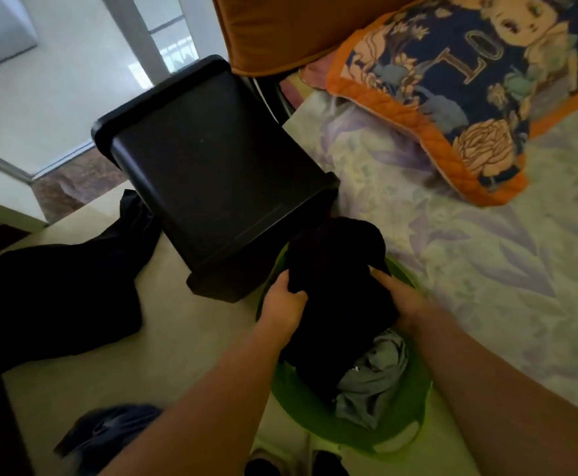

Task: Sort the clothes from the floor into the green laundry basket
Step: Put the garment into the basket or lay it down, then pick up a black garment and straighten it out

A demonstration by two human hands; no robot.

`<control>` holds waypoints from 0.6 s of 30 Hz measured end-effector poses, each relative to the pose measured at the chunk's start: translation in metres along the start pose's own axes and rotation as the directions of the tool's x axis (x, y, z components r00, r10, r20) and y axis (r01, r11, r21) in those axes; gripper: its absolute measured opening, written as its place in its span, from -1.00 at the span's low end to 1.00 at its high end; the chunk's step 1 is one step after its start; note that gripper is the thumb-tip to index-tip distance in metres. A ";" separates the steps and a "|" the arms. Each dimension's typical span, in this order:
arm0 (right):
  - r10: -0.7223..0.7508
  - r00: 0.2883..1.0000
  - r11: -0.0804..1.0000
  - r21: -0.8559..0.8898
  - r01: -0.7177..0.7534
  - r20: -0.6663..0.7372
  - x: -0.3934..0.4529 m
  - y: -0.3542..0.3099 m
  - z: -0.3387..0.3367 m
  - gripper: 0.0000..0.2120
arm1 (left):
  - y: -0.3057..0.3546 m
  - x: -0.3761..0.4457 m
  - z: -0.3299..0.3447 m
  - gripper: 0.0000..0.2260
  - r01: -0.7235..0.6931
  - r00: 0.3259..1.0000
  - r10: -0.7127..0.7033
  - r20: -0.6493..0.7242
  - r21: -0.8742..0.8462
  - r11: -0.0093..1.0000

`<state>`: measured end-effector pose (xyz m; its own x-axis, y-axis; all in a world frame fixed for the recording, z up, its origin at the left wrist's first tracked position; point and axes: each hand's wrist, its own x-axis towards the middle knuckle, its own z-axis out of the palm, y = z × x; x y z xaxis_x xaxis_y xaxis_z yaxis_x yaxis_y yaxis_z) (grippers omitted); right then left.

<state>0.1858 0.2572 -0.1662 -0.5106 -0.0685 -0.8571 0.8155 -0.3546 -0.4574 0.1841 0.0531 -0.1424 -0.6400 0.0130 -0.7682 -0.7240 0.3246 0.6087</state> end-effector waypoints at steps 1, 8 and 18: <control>0.034 0.993 0.999 -0.033 -0.038 -0.112 0.011 0.010 -0.012 -0.37 | -0.006 0.005 0.007 -0.51 0.015 1.000 -0.014 -0.018 0.083 0.996; 0.083 0.904 0.800 -0.512 -0.312 -0.420 0.038 0.041 -0.013 -0.32 | -0.028 0.022 0.023 -0.43 0.143 0.988 -0.157 -0.010 0.463 0.875; -0.259 0.956 0.461 -0.887 -0.005 -0.140 0.034 0.042 0.071 -0.62 | -0.032 0.016 -0.024 -0.54 0.126 0.992 -0.115 -0.051 0.428 0.895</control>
<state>0.1838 0.1740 -0.1980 -0.6609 0.1569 -0.7339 0.6204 0.6645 -0.4167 0.1906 0.0203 -0.1692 -0.5649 -0.0727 -0.8219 -0.6186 0.6966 0.3635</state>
